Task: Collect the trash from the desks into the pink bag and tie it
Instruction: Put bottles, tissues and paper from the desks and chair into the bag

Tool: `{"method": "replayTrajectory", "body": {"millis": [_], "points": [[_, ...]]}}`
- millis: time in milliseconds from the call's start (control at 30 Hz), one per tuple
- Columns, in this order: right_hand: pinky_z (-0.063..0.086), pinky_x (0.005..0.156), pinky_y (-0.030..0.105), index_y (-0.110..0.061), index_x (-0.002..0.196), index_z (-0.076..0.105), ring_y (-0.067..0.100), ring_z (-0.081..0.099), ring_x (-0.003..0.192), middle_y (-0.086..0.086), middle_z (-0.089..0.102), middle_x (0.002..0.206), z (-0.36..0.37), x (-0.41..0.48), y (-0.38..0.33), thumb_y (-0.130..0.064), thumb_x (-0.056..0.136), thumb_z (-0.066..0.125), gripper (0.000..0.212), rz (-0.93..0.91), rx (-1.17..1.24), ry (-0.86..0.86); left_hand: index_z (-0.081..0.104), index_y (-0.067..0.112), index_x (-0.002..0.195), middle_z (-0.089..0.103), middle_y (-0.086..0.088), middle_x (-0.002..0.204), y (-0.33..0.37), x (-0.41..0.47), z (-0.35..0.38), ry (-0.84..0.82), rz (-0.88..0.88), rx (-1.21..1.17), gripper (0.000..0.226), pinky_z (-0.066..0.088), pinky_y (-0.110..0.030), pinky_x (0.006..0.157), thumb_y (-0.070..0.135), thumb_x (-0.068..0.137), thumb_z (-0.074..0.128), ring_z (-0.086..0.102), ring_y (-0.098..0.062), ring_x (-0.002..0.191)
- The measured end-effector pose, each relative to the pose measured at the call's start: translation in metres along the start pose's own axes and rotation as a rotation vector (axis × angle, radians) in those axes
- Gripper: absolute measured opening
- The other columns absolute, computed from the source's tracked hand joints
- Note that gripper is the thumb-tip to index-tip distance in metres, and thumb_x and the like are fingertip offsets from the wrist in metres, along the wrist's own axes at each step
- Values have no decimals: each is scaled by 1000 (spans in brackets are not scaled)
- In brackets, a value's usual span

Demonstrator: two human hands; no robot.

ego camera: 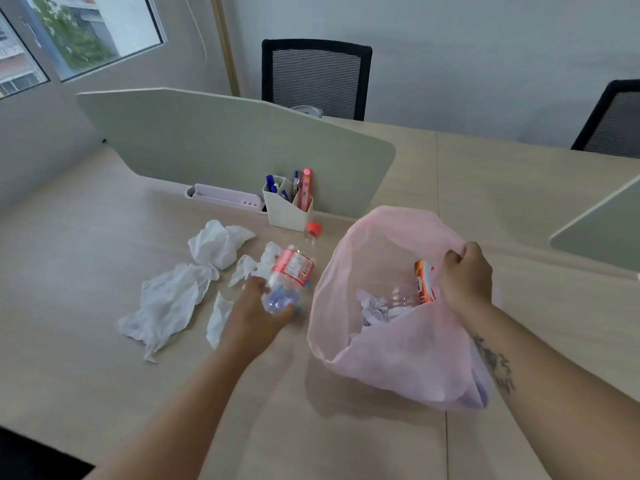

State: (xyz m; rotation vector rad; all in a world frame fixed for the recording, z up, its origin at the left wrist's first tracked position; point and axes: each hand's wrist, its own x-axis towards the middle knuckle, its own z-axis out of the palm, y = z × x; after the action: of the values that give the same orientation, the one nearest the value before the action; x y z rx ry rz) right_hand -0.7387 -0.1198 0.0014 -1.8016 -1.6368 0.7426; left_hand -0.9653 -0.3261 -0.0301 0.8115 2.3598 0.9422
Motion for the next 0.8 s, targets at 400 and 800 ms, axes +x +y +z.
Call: {"method": "replayTrajectory", "body": {"millis": [400,800], "points": [[34,56,30,-15,72,40,25,45,67,3,49,76,-27,13,-2,-21,89,36,18,24,154,-182,65,21,119,71,-9,110,77,-58,-45,-721,12,-315,47,58,-37,72,35,78,81,70,-27,94],[32,52,29,-10,82,48,14,43,59,2,50,73,-56,-6,22,-13,91,35,17,-61,157,-222,41,19,142,55,-3,138,90,-14,118,-316,146,222,70,44,-30,94,54,86,63,54,-23,121]]}}
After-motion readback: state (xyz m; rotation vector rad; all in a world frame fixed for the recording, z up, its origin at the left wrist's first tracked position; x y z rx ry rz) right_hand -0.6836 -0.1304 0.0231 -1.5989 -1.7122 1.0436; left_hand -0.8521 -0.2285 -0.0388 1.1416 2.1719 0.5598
